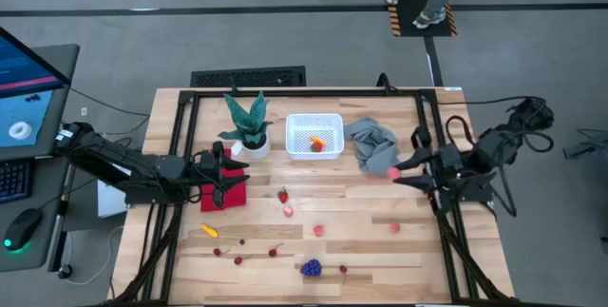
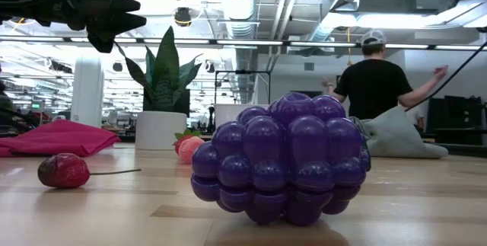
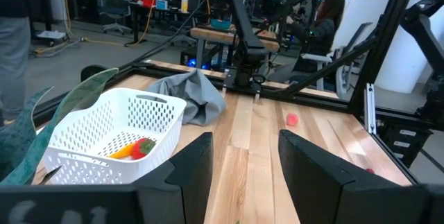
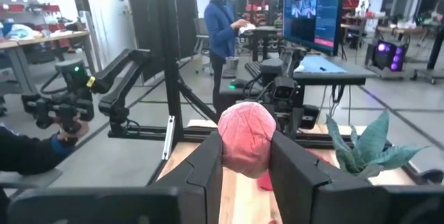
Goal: Pick and placing Produce into tupperware
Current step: Put the pink peach into the white bin
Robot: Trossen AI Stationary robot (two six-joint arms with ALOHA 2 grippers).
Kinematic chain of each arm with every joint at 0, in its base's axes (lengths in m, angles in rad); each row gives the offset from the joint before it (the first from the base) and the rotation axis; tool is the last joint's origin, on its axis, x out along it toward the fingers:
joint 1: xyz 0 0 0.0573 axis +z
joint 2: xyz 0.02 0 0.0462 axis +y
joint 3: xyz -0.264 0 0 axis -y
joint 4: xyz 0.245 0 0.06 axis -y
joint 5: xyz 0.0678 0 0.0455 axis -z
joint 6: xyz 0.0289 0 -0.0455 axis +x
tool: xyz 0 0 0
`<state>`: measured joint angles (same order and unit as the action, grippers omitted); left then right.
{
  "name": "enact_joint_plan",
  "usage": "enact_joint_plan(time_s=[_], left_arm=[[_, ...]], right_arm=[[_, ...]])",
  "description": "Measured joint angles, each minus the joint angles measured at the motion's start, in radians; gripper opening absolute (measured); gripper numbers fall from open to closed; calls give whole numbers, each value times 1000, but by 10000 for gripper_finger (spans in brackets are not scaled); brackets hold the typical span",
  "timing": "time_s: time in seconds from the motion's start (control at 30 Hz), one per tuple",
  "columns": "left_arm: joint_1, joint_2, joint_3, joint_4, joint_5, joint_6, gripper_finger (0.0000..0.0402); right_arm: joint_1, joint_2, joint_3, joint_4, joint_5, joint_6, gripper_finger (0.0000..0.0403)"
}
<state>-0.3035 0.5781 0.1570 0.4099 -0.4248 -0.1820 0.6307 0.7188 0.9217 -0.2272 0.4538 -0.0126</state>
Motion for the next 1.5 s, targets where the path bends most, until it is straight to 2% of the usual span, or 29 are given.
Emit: enact_joint_plan(time_s=[0.27,0.43,0.57,0.67,0.93,1.37,1.5], left_arm=[[0,0,0,2,0,0,155],[0,0,0,3,0,0,155],[0,0,0,6,0,1,155],[0,0,0,7,0,1,155],[0,0,0,7,-3,12,155],[0,0,0,31,-4,13,155],[0,0,0,33,-5,28,155]], right_arm=[[-14,-121,-14,-27,-7,-58,124],[-9,-226,-16,-86,-5,-36,124],[-24,-292,-60,-94,92,-41,125],[-38,-359,-106,-97,95,-40,125],[-38,-531,-300,-15,71,-12,125],[-38,-706,-631,186,71,-25,125],[-45,-717,-691,272,77,-65,125]])
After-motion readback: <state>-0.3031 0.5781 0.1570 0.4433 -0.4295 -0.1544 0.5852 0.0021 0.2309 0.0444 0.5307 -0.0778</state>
